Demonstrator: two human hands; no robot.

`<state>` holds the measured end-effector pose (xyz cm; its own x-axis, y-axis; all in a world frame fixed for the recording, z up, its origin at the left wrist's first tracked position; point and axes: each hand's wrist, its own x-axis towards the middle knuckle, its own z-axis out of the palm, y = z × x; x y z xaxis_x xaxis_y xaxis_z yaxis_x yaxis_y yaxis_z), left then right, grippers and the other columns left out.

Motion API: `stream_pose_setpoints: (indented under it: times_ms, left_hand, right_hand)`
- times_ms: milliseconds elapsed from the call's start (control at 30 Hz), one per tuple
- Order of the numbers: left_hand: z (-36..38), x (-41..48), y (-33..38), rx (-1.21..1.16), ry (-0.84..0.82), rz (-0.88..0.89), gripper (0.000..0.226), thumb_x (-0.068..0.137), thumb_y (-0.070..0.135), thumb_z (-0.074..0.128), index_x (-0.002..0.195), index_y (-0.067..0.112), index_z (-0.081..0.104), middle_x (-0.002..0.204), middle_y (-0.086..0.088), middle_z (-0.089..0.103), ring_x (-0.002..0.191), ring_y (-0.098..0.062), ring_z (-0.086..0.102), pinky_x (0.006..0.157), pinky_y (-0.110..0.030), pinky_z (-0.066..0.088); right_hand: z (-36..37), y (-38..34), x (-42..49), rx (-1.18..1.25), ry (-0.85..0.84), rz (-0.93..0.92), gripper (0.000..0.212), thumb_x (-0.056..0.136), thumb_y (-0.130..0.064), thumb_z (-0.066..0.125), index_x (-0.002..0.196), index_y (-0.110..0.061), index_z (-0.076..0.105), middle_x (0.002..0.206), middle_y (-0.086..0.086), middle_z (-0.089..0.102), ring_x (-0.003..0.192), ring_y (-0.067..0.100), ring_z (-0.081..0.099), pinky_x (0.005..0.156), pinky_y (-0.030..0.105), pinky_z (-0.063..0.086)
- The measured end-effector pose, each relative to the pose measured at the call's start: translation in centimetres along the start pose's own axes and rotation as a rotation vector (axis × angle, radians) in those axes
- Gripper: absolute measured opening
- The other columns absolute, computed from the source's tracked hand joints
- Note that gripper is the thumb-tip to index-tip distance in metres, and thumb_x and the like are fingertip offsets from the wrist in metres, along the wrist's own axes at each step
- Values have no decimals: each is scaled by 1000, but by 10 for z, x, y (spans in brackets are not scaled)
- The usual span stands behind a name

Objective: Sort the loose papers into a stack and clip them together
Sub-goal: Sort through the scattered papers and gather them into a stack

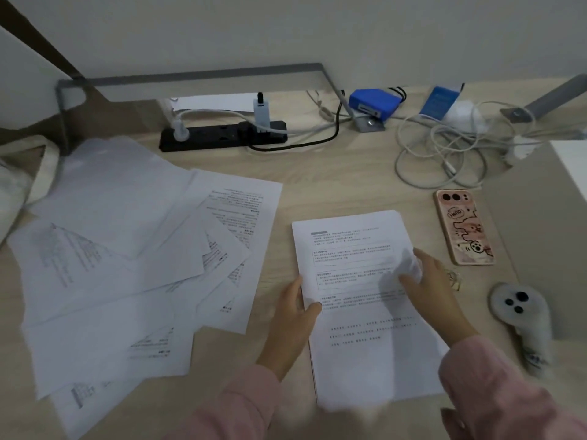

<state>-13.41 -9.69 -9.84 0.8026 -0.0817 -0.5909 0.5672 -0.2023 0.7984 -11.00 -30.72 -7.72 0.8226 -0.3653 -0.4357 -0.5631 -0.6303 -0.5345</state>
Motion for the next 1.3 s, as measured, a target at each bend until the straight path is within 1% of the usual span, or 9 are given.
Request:
stream_pose_setpoints:
  times_ms: [67,233,333,467,567,833,967,1167,1300]
  left_hand:
    - [2,6,-6,4,-18,-25,67,70,39,55,135,29,43,135,11,52,123,-8,50,104,-40,43]
    - [1,8,0,1,20,-15,60,72,37,56,127,15,47,137,4,51,128,-18,47,108,-46,38]
    - [-6,5,10,-50,46,-35,42,84,18,55,125,20,47,127,14,48,121,-9,46,104,-29,37]
    - [-15,5,7,-46,5,-28,61,71,38,58,130,22,48,134,7,52,123,-13,49,106,-38,40]
    - [-27,1,9,-55,10,9,37,89,17,52,124,29,48,125,15,51,115,-4,50,90,-14,41]
    - [-125,-18,-3,-9,320,84,30,93,16,46,121,28,51,123,11,48,115,-4,46,88,-13,38]
    - [-192,-29,-21,-8,443,92,25,94,13,47,112,30,51,121,11,49,114,-6,46,92,-18,32]
    - [-291,-31,-56,359,657,115,35,91,15,51,125,22,50,133,3,47,120,-7,38,90,-16,28]
    - [-347,-20,-65,609,753,51,50,90,25,54,136,15,42,150,-3,32,139,-20,26,107,-30,29]
  right_hand:
    - [2,-5,12,41,-16,50,64,78,-24,57,136,-4,39,139,21,41,126,38,41,104,51,37]
    - [11,-10,20,124,-48,128,57,88,-9,53,141,-9,33,145,18,31,127,36,38,102,48,38]
    - [18,-11,20,161,-53,107,55,88,-10,52,140,-10,36,143,17,36,123,35,43,98,47,41]
    - [23,-13,18,150,-28,127,57,88,-9,52,141,-12,32,145,18,33,126,37,40,102,51,38]
    - [24,-23,13,122,83,111,51,88,-8,50,138,-9,39,138,23,41,117,41,47,96,54,43]
    - [89,-120,-13,76,-107,-193,37,91,-11,49,127,-3,51,133,24,47,123,37,43,104,47,35]
    - [143,-180,-33,-7,-243,-350,43,88,-8,54,130,-7,48,135,18,46,124,31,43,101,31,32]
    - [231,-265,-63,-168,-383,-626,58,87,-28,58,138,-14,36,145,9,34,132,26,33,106,30,27]
    - [281,-296,-63,-359,-374,-753,69,88,-40,53,144,-13,24,155,10,16,142,25,18,114,31,17]
